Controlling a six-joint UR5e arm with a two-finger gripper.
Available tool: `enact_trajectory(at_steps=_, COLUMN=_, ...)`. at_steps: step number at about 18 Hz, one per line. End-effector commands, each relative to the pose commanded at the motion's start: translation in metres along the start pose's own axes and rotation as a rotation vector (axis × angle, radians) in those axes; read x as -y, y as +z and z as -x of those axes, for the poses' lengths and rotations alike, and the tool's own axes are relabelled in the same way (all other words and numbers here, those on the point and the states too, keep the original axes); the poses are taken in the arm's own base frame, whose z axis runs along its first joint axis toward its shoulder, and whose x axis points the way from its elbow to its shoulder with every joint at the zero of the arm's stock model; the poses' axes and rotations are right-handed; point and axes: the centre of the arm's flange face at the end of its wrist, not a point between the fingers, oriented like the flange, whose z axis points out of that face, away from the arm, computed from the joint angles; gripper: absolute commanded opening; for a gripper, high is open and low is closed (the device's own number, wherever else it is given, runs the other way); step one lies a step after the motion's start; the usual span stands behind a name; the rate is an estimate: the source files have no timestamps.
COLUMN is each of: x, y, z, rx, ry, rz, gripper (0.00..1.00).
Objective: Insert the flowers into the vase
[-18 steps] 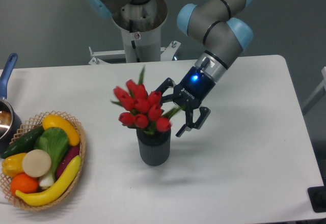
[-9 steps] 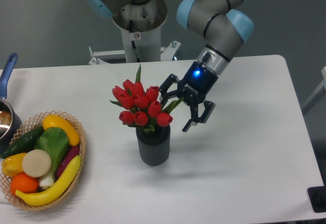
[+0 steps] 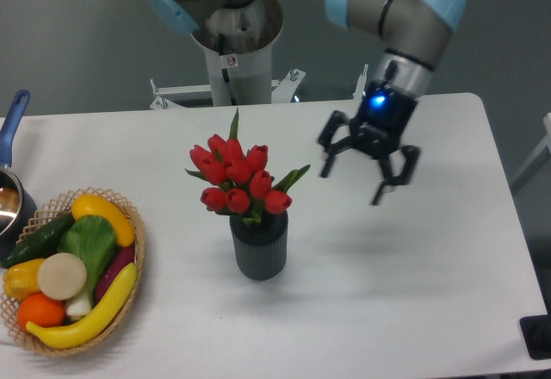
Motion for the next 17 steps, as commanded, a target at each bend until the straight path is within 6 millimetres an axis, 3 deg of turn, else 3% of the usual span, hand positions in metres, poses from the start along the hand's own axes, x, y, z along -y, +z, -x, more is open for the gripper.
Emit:
enact_trajectory(at_steps=3, x=-0.007, y=-0.05, z=0.043, rx=0.106, ry=0.023, rz=0.125, gripper=1.0)
enact_trajectory(at_steps=6, x=-0.009, y=-0.075, z=0.059, rx=0.143, ry=0.041, rz=0.265, gripper=1.0)
enact_trajectory(at_steps=9, x=-0.024, y=-0.089, z=0.06, rx=0.083, ry=0.143, rz=0.373, gripper=1.0)
enact_trajectory(at_steps=11, x=-0.034, y=-0.109, z=0.06, rx=0.027, ry=0.221, rz=0.438, gripper=1.0)
enact_trajectory(at_steps=13, x=-0.051, y=-0.125, z=0.062, rx=-0.013, ry=0.257, rz=0.452, gripper=1.0)
enact_trajectory(at_steps=17, x=-0.062, y=-0.139, z=0.06, rx=-0.025, ry=0.298, rz=0.461, gripper=1.0)
